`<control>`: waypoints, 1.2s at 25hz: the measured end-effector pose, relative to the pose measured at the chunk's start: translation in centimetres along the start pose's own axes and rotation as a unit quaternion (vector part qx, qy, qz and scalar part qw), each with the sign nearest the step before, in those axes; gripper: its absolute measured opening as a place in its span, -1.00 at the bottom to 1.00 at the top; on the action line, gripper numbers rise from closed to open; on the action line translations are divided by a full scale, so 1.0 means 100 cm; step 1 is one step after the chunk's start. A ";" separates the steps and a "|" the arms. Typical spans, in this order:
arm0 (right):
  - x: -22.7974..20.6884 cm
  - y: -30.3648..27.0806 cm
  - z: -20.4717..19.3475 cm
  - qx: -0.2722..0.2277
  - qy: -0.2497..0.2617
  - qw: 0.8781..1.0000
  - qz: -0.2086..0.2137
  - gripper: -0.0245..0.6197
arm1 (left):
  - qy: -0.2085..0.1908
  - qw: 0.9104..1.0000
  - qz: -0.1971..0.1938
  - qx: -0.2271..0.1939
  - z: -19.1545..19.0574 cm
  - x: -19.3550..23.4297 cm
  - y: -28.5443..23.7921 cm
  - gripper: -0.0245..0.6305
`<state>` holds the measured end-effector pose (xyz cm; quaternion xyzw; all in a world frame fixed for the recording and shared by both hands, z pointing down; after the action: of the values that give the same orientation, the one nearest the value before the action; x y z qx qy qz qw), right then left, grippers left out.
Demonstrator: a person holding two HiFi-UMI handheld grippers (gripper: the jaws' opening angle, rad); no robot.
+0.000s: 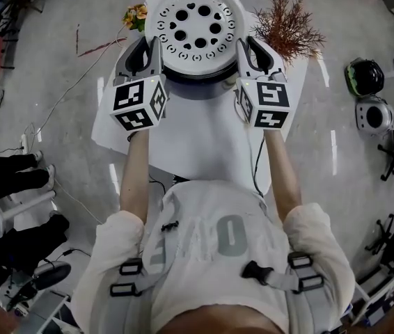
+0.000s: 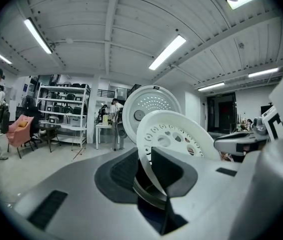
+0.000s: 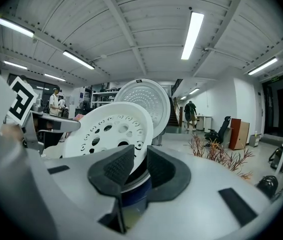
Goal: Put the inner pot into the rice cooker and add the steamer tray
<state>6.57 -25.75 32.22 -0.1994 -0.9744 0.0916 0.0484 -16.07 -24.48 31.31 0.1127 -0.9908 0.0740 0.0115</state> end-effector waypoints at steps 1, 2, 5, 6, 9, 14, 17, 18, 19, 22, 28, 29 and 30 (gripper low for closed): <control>0.001 -0.001 0.000 0.001 0.002 1.000 0.000 -0.67 | 0.002 1.000 0.000 0.003 -0.002 0.001 -0.001 -0.65; 0.001 -0.002 -0.001 0.003 0.003 1.000 -0.001 -0.67 | 0.004 1.000 0.000 0.006 -0.003 0.001 -0.002 -0.65; 0.000 -0.006 -0.005 0.016 -0.003 1.000 0.000 -0.67 | 0.005 1.000 -0.005 0.016 -0.006 0.002 -0.006 -0.65; -0.001 -0.007 -0.006 0.021 -0.003 1.000 0.000 -0.67 | 0.004 1.000 -0.007 0.020 -0.006 0.003 -0.008 -0.65; 0.000 -0.011 -0.010 0.034 0.010 0.999 -0.003 -0.67 | 0.003 0.999 -0.011 0.034 -0.010 0.003 -0.013 -0.65; 0.007 -0.017 -0.017 0.060 0.028 0.998 0.014 -0.90 | -0.004 0.998 -0.018 0.055 -0.018 0.003 -0.022 -0.64; 0.014 -0.025 -0.021 0.073 0.048 0.996 0.013 -0.90 | -0.022 0.997 -0.011 0.076 -0.025 0.004 -0.031 -0.64; 0.015 -0.027 -0.021 0.074 0.050 0.996 0.015 -0.90 | -0.028 0.996 -0.007 0.083 -0.029 0.005 -0.033 -0.64; 0.017 -0.028 -0.022 0.075 0.046 0.996 0.020 -0.90 | -0.034 0.996 -0.004 0.088 -0.032 0.006 -0.034 -0.64; 0.019 -0.028 -0.025 0.078 0.034 0.996 0.032 -0.90 | -0.043 0.995 0.000 0.087 -0.035 0.006 -0.034 -0.67; 0.021 -0.028 -0.028 0.077 0.029 0.996 0.035 -0.90 | -0.037 0.996 -0.004 0.079 -0.033 0.002 -0.035 -0.67; 0.021 -0.028 -0.027 0.074 0.030 0.996 0.035 -0.90 | -0.037 0.996 -0.004 0.078 -0.032 0.002 -0.035 -0.67; 0.021 -0.028 -0.025 0.071 0.029 0.996 0.034 -0.90 | -0.037 0.996 -0.005 0.076 -0.030 0.001 -0.035 -0.67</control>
<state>3.95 -27.06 35.32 -0.2314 -0.9562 0.1562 0.0875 -15.37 -27.40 34.82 0.1205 -0.9816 0.1446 -0.0335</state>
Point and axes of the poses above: the fingertips, and each gripper's own axes: y backward along the fingers, x to its left, z out of its top, the point moved 5 cm from there along y, backward along the fingers, and after that the axes turned 2 degrees about -z, right-handed, at the moved point
